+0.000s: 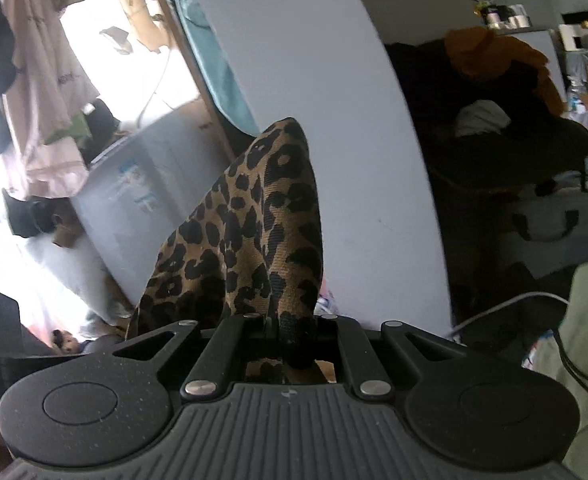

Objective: Fold clothes
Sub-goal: 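Carry the leopard skirt with both grippers over the black clothes stack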

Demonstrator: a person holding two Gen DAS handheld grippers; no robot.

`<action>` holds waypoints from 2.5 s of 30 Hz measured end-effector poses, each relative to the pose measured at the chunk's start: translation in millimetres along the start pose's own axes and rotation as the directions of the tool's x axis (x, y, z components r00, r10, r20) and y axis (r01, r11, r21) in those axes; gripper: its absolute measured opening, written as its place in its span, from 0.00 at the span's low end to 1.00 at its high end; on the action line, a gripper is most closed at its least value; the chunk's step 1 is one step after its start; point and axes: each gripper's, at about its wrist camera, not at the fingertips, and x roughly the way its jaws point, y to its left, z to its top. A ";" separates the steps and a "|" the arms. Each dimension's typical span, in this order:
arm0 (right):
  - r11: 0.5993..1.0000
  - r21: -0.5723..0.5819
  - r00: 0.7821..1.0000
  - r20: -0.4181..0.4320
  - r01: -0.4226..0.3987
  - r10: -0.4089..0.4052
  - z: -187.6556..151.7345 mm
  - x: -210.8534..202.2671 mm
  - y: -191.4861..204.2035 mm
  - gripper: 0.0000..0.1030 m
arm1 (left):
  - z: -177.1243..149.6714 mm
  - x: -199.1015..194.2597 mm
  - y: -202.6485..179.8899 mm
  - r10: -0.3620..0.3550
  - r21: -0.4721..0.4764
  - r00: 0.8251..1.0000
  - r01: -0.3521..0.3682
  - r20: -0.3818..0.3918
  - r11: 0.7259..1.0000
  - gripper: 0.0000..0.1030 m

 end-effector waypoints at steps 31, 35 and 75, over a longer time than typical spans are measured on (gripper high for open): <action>0.954 0.061 0.953 -0.107 0.292 -0.285 -144.5 94.2 -129.7 0.06 | -128.0 170.4 72.0 -0.183 -0.074 0.970 0.172 -0.163 0.982 0.25; 0.946 0.056 0.943 -0.112 0.321 -0.313 -162.2 93.9 -143.7 0.06 | -148.5 188.5 73.6 -0.213 -0.098 0.961 0.199 -0.178 0.975 0.25; 0.947 0.062 0.920 -0.264 0.316 -0.289 -201.1 202.6 -231.7 0.05 | -170.1 290.0 153.1 -0.207 -0.287 0.943 0.128 -0.262 0.949 0.25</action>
